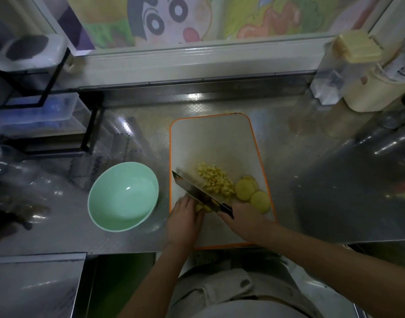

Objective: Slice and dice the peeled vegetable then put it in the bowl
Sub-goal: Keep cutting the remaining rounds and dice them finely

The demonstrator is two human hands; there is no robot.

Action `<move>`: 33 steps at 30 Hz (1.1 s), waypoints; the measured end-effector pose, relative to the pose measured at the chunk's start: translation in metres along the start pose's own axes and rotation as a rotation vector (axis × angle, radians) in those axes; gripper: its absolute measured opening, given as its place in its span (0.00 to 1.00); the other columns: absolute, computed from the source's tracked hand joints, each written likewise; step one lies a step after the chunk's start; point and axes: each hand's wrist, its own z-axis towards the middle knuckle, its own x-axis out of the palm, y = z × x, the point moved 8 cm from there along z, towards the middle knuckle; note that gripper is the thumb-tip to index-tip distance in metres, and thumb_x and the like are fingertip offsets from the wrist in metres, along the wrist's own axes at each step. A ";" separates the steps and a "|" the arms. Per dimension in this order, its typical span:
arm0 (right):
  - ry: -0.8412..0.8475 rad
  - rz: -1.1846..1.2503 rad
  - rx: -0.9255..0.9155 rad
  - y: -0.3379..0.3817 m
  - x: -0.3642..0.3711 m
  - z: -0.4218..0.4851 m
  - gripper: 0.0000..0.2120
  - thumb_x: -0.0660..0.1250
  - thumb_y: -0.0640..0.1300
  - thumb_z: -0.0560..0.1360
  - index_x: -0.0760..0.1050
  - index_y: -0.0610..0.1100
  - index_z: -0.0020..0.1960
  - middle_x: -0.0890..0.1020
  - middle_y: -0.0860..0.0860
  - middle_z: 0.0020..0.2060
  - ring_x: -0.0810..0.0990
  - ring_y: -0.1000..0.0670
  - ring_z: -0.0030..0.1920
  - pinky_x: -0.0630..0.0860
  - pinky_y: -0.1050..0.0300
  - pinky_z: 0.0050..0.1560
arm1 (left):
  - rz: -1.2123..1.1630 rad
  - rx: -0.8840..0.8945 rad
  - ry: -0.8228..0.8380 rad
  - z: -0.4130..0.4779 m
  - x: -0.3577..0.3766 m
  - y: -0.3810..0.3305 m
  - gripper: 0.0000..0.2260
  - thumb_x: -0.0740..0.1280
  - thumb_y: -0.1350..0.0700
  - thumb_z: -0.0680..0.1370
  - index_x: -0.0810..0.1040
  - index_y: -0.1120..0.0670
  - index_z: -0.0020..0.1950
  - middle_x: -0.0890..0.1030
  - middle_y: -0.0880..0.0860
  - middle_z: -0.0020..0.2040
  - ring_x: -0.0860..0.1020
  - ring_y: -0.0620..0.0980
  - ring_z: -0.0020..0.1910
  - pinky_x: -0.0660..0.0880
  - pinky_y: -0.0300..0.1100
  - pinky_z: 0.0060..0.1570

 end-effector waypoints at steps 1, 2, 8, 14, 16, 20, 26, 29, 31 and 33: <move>-0.005 -0.012 -0.001 0.002 0.000 -0.001 0.17 0.58 0.54 0.80 0.68 0.42 0.41 0.78 0.42 0.39 0.75 0.46 0.38 0.64 0.58 0.33 | -0.002 0.001 -0.006 0.000 -0.001 -0.001 0.13 0.63 0.50 0.77 0.74 0.53 0.59 0.75 0.51 0.57 0.72 0.50 0.58 0.69 0.41 0.49; -0.009 -0.019 -0.003 0.003 0.000 -0.001 0.17 0.58 0.54 0.80 0.68 0.41 0.42 0.79 0.40 0.42 0.77 0.43 0.40 0.65 0.58 0.34 | -0.004 0.001 -0.013 0.000 -0.001 -0.001 0.13 0.63 0.50 0.77 0.74 0.53 0.59 0.75 0.51 0.57 0.72 0.50 0.57 0.70 0.41 0.49; -0.024 -0.014 0.016 0.002 0.005 0.001 0.17 0.58 0.54 0.80 0.69 0.41 0.42 0.78 0.40 0.40 0.77 0.43 0.39 0.67 0.54 0.34 | -0.014 0.009 -0.051 0.000 -0.005 -0.003 0.13 0.66 0.51 0.76 0.76 0.54 0.58 0.77 0.52 0.56 0.74 0.51 0.56 0.71 0.41 0.46; -0.077 -0.080 0.007 0.005 0.011 0.001 0.20 0.55 0.55 0.80 0.64 0.46 0.34 0.80 0.40 0.43 0.79 0.43 0.43 0.67 0.56 0.35 | -0.003 0.030 -0.061 -0.001 -0.005 -0.005 0.13 0.69 0.53 0.74 0.77 0.55 0.56 0.79 0.53 0.52 0.77 0.53 0.52 0.73 0.43 0.42; -0.061 -0.083 0.011 0.004 0.014 0.004 0.19 0.55 0.55 0.80 0.65 0.45 0.36 0.80 0.40 0.43 0.79 0.43 0.44 0.67 0.55 0.36 | 0.007 0.045 -0.062 -0.001 -0.004 -0.005 0.12 0.71 0.54 0.72 0.78 0.55 0.54 0.80 0.53 0.50 0.78 0.53 0.49 0.74 0.43 0.39; 0.007 0.045 -0.007 -0.002 0.011 0.013 0.20 0.57 0.53 0.80 0.61 0.47 0.32 0.70 0.48 0.29 0.69 0.51 0.29 0.60 0.59 0.27 | 0.028 0.052 -0.041 0.000 -0.004 -0.005 0.12 0.68 0.53 0.74 0.77 0.54 0.56 0.78 0.53 0.53 0.76 0.53 0.53 0.73 0.43 0.44; -0.008 0.139 0.003 -0.010 0.000 0.018 0.20 0.56 0.52 0.81 0.61 0.46 0.32 0.65 0.49 0.27 0.63 0.52 0.26 0.57 0.61 0.25 | 0.075 0.048 -0.031 -0.002 -0.005 -0.006 0.10 0.67 0.52 0.75 0.77 0.55 0.52 0.77 0.55 0.51 0.76 0.55 0.52 0.72 0.45 0.44; -0.040 0.160 0.005 -0.012 -0.010 0.019 0.19 0.57 0.52 0.81 0.71 0.39 0.39 0.71 0.44 0.29 0.71 0.46 0.30 0.65 0.56 0.28 | 0.103 0.032 -0.008 -0.001 -0.002 -0.005 0.12 0.63 0.49 0.77 0.75 0.54 0.56 0.76 0.55 0.57 0.74 0.54 0.56 0.69 0.45 0.52; -0.055 0.149 -0.021 -0.009 -0.014 0.017 0.19 0.57 0.52 0.80 0.72 0.38 0.41 0.69 0.47 0.27 0.69 0.48 0.28 0.61 0.58 0.26 | 0.107 0.025 0.001 0.000 -0.002 -0.005 0.14 0.62 0.48 0.77 0.74 0.54 0.57 0.75 0.55 0.58 0.73 0.54 0.57 0.68 0.45 0.54; -0.086 0.131 -0.043 -0.005 -0.017 0.014 0.20 0.58 0.52 0.80 0.67 0.42 0.33 0.65 0.50 0.25 0.64 0.53 0.25 0.57 0.62 0.24 | 0.098 0.022 0.004 0.001 -0.004 -0.008 0.16 0.62 0.46 0.77 0.74 0.54 0.59 0.75 0.54 0.58 0.73 0.54 0.57 0.67 0.45 0.54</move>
